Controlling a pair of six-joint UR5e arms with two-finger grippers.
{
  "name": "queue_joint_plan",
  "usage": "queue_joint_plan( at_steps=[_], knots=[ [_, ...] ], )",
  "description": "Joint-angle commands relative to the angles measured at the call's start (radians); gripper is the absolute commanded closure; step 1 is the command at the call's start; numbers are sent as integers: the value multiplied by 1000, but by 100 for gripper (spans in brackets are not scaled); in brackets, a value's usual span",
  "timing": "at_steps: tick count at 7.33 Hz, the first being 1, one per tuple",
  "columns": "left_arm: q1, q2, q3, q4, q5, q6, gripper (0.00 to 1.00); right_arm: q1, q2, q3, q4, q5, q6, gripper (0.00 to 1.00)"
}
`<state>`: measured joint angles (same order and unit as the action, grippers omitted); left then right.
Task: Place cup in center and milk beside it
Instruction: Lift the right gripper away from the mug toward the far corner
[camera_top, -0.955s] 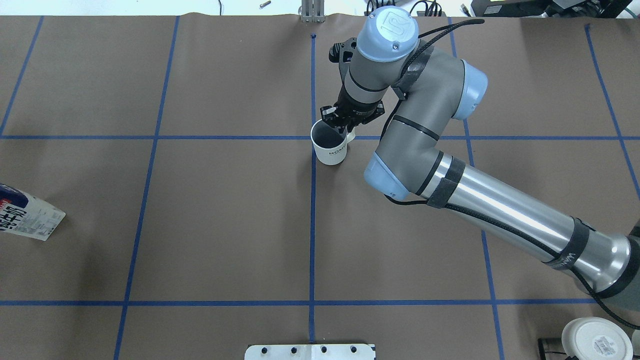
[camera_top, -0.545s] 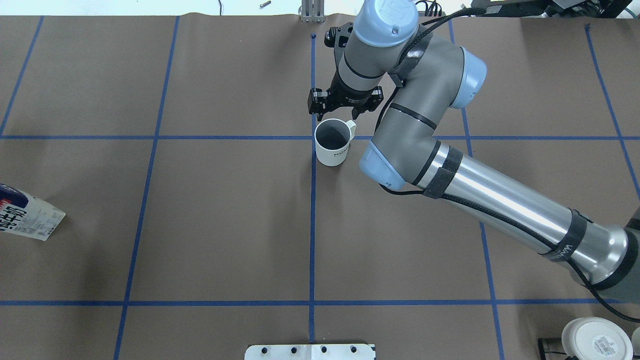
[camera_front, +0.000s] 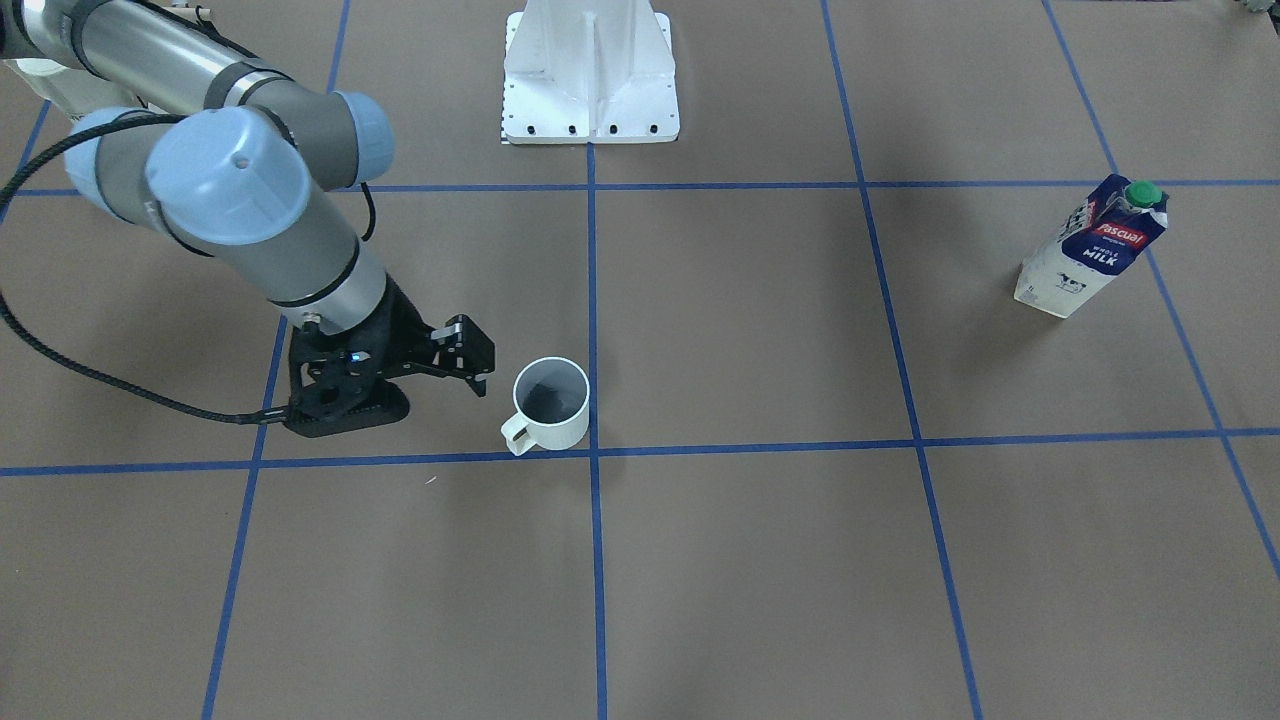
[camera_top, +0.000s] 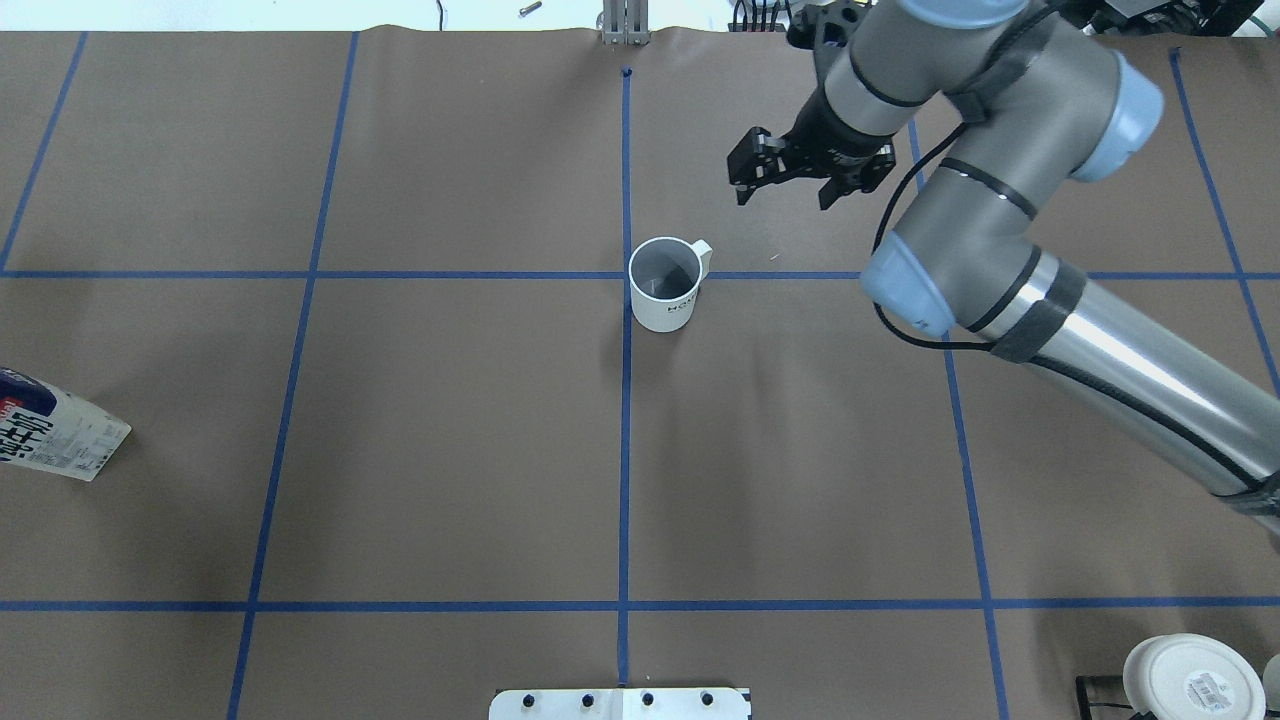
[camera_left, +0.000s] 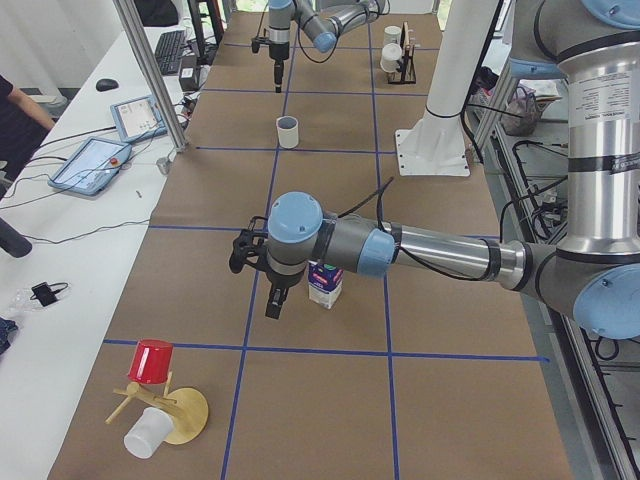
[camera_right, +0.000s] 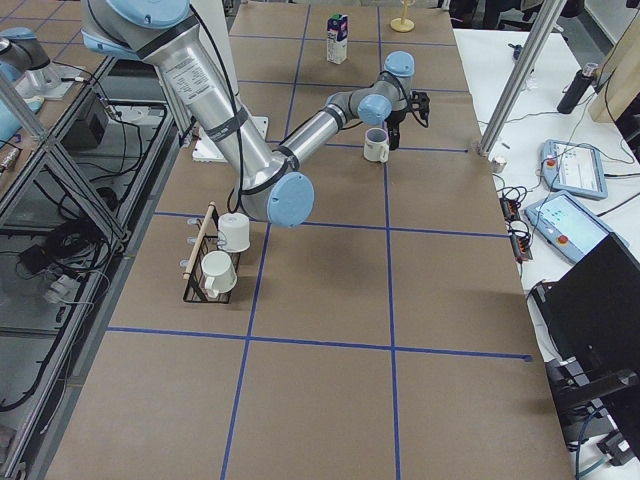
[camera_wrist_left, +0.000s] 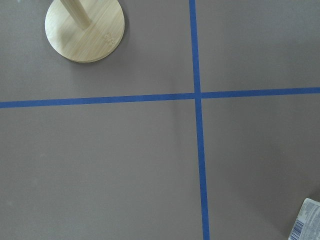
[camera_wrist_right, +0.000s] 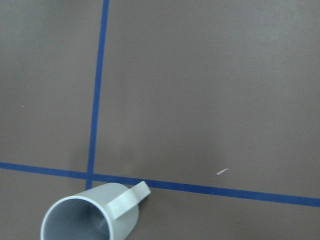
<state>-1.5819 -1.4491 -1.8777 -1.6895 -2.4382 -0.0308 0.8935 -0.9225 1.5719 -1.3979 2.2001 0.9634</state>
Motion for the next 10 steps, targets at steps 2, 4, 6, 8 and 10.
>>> queue_joint_plan(
  at_steps=[2,4,6,8,10],
  knots=[
    [156,41,-167,-28,62,-95,2,153,-188,69,-7,118,-144,0],
    [247,165,-178,-230,166,-110,2,202,-261,86,-9,122,-253,0],
    [374,179,-178,-321,209,-286,2,200,-297,109,-9,119,-272,0],
    [438,184,-172,-348,249,-357,2,200,-303,109,-9,115,-272,0],
    [438,185,-153,-349,249,-357,2,200,-305,109,-9,113,-272,0]
  ],
)
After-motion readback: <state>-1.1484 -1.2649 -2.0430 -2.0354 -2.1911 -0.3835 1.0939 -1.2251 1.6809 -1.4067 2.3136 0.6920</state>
